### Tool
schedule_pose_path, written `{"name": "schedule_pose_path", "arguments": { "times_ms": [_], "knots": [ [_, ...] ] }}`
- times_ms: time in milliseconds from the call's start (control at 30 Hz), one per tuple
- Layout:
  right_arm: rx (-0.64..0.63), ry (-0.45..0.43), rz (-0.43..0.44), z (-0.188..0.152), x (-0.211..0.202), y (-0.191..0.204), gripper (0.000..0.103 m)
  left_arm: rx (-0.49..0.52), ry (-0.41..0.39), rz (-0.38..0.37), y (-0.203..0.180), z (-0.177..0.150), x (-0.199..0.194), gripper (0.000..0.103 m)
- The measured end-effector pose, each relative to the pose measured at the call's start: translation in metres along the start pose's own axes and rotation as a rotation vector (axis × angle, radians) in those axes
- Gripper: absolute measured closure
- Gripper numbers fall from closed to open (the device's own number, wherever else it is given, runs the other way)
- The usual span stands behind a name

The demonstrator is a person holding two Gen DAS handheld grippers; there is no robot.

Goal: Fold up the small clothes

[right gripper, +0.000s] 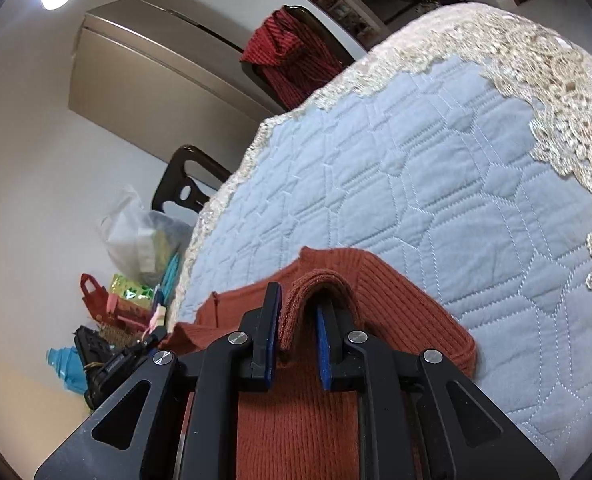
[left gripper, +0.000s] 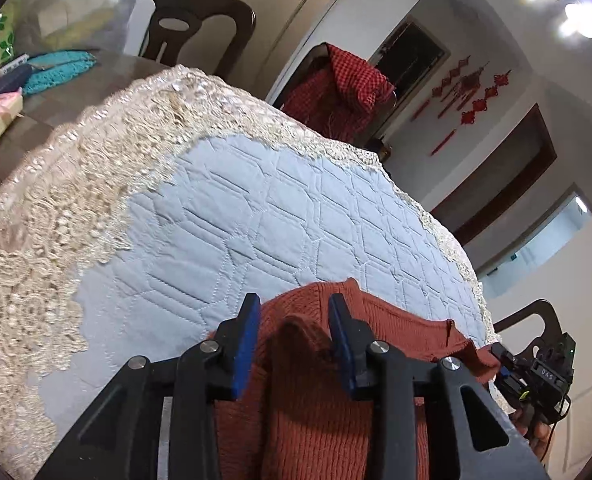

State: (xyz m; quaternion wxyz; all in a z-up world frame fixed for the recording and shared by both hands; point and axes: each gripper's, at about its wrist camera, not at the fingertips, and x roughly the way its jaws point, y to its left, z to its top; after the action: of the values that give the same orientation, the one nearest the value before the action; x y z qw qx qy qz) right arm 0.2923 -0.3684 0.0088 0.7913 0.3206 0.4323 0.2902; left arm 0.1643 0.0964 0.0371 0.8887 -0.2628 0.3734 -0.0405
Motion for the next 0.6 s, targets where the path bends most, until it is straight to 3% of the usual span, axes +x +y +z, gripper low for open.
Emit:
{"name": "schedule_pose_path", "arguments": {
  "times_ms": [100, 133, 267, 467, 533, 600],
  "knots": [
    [-0.012, -0.034, -0.009, 0.002, -0.004, 0.002, 0.057, 0.048, -0.023, -0.001, -0.007, -0.004, -0.009, 0.066],
    [-0.011, -0.043, -0.003, 0.003, -0.005, 0.001, 0.053, 0.062, -0.027, -0.002, -0.010, -0.006, -0.011, 0.066],
    [0.015, -0.067, -0.015, 0.004, -0.011, -0.002, 0.053, 0.101, -0.020, -0.025, -0.019, -0.014, -0.018, 0.066],
    [-0.171, -0.055, -0.064, -0.029, -0.030, 0.032, 0.054, 0.192, 0.025, -0.050, -0.037, -0.045, -0.027, 0.066],
    [-0.241, -0.029, -0.096, -0.047, -0.032, 0.042, 0.065, 0.238, 0.049, -0.062, -0.048, -0.062, -0.028, 0.066],
    [-0.303, 0.021, -0.153, -0.067, -0.027, 0.050, 0.069, 0.284, 0.085, -0.068, -0.060, -0.079, -0.027, 0.066]
  ]
}}
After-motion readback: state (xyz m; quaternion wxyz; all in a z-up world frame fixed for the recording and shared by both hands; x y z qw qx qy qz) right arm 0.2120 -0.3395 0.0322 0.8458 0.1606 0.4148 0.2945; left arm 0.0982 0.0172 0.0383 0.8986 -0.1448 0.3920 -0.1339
